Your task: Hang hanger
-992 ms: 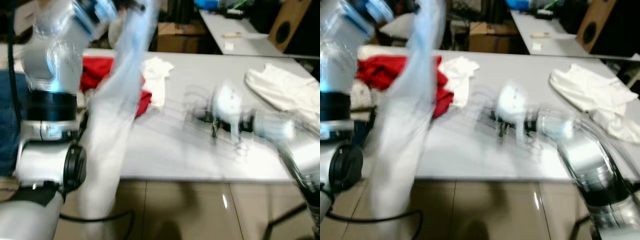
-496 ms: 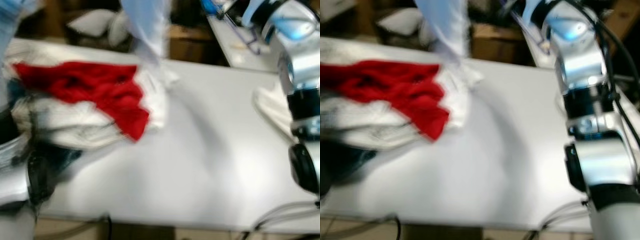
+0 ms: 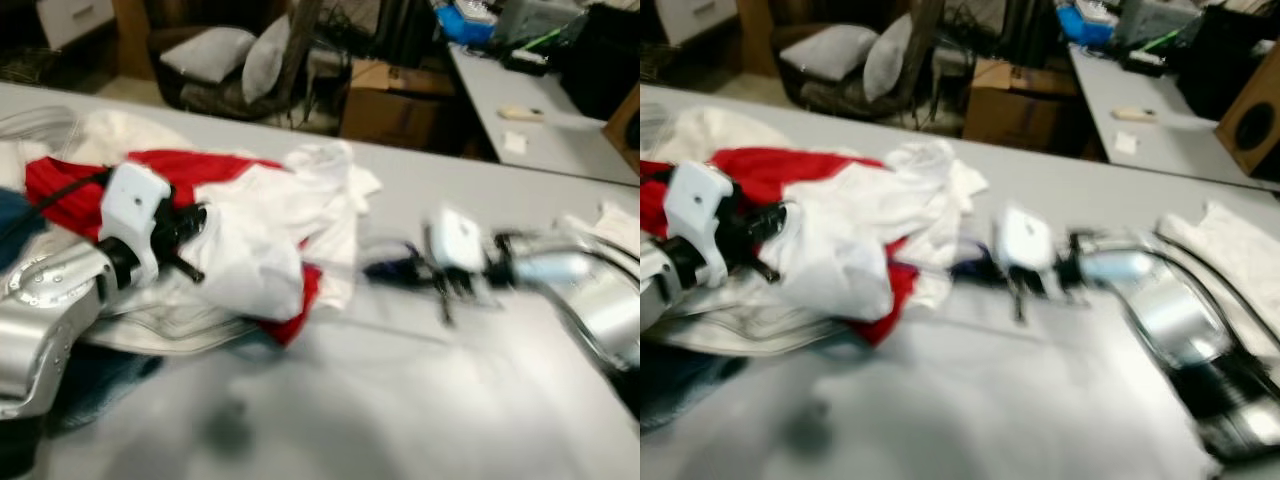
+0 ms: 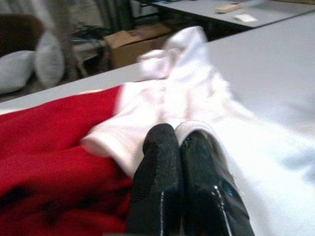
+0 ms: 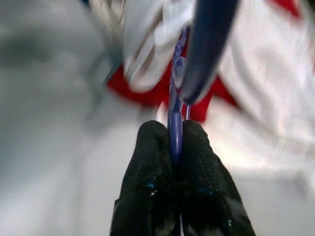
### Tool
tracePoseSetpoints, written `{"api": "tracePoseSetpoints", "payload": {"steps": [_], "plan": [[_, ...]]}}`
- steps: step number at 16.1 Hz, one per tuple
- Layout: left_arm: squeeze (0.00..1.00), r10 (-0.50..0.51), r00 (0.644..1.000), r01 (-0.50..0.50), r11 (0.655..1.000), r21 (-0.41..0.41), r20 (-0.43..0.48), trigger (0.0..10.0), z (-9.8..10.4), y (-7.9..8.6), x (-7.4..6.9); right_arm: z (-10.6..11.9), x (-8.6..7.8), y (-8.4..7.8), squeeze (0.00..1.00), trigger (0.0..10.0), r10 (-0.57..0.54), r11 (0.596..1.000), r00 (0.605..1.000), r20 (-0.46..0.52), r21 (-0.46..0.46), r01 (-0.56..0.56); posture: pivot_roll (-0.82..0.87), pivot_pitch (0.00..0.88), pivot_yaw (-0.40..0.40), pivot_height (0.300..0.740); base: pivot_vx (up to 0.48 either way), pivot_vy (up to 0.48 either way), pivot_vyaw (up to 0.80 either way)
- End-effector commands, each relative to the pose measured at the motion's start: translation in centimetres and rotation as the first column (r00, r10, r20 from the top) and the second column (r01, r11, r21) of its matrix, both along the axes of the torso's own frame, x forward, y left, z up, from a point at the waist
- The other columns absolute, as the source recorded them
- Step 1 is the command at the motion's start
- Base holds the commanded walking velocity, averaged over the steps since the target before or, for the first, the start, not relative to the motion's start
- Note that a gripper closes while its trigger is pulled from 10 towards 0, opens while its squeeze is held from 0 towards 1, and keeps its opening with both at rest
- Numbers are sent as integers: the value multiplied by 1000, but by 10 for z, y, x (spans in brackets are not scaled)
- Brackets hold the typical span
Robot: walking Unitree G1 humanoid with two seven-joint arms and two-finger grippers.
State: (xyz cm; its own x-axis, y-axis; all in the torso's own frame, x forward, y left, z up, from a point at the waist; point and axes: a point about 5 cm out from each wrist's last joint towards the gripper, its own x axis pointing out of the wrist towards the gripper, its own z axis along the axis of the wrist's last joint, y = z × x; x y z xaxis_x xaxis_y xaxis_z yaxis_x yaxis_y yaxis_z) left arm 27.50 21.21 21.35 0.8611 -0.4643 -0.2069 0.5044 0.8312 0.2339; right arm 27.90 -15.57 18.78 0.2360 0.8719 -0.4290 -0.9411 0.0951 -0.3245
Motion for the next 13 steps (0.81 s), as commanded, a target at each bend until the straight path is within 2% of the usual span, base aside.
{"api": "tracePoseSetpoints", "payload": {"steps": [1,2,3,4,5,8,9,10,11,13], "plan": [[0,-31,999,31,999,9,-15,10000,5,-4,-1,9,-6,-1,0,10000,32,999,999,-5,-16,-32,75,0,-67,740,0,0,0],[627,-51,998,51,998,21,-32,10000,5,-3,-1,11,-11,-6,0,10000,33,999,999,-22,-31,-34,68,0,-58,740,0,0,0],[1000,-61,997,62,998,30,-38,10000,5,-3,-1,12,-13,-9,0,10000,32,999,999,-29,-39,-33,68,0,-58,740,0,0,0],[1000,-61,997,63,998,31,-54,10000,6,-1,-1,14,-17,-12,0,10000,30,998,999,-35,-52,-32,62,0,-50,740,0,0,0],[1000,-118,987,127,989,72,-112,10000,7,4,-1,22,-25,-26,0,10000,7,998,999,-48,-67,-10,61,0,-44,740,0,0,0],[1000,-217,961,236,967,99,-171,10000,15,7,-5,31,-33,-41,0,10000,-22,997,998,-64,-71,17,64,0,-39,740,0,0,0],[1000,-330,921,350,934,69,-206,10000,29,14,-12,40,-38,-56,0,10000,-63,996,996,-65,-61,59,63,0,-32,740,0,0,0],[1000,-330,921,350,934,69,-206,10000,29,14,-12,40,-38,-56,0,10000,-63,996,996,-65,-61,59,63,0,-32,740,0,0,0],[1000,-375,906,389,920,38,-198,10000,38,19,-15,48,-40,-62,0,10000,-93,995,994,-61,-26,91,61,0,-26,740,0,0,0],[1000,-409,909,408,912,-37,-83,10000,60,22,-12,61,-44,-76,0,10000,-158,985,986,-44,60,161,55,0,-18,740,0,0,0]]}}
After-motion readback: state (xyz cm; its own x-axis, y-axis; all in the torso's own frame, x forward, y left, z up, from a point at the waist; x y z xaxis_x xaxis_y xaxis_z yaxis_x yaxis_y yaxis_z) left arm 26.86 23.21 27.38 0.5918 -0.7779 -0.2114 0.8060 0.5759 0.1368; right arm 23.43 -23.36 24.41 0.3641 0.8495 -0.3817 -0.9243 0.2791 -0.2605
